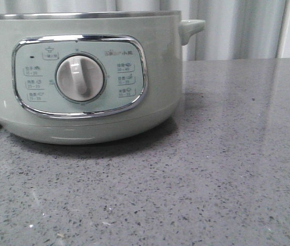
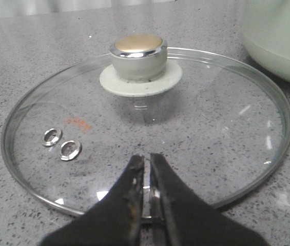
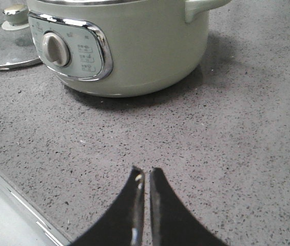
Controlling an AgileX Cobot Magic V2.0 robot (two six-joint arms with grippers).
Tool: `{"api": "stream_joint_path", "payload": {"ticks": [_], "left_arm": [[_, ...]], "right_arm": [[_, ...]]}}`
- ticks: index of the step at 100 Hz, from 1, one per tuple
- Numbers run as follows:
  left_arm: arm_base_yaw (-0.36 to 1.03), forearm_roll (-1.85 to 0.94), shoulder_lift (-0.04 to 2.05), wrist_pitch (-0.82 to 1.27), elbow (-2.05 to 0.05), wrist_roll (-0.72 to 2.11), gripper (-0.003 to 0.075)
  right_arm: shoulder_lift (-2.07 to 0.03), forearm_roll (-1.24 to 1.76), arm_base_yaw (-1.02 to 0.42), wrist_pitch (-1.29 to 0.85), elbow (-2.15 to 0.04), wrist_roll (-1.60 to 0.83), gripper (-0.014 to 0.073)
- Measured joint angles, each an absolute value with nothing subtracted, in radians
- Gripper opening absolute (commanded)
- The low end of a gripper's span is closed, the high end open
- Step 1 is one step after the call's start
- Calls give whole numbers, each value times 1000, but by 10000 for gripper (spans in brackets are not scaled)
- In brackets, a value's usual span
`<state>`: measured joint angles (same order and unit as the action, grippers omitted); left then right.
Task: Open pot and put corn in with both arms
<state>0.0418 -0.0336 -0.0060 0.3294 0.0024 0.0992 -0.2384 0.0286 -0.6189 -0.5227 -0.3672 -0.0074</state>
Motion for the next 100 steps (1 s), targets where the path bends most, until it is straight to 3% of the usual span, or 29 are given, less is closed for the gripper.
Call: {"api": "stream_joint_path", "payload": {"ticks": [32, 68, 85, 100], "left_arm": [[42, -34, -6, 329, 2, 99, -20], [42, -34, -6, 329, 2, 99, -20], [42, -34, -6, 329, 2, 99, -20], [42, -34, -6, 329, 2, 99, -20]], "right_arm": [[-238, -16, -441, -446, -352, -7, -66], [-205, -20, -158, 143, -91, -7, -66], [-108, -7, -122, 181, 10, -6, -66], [-37, 9, -97, 84, 12, 6, -66]]}}
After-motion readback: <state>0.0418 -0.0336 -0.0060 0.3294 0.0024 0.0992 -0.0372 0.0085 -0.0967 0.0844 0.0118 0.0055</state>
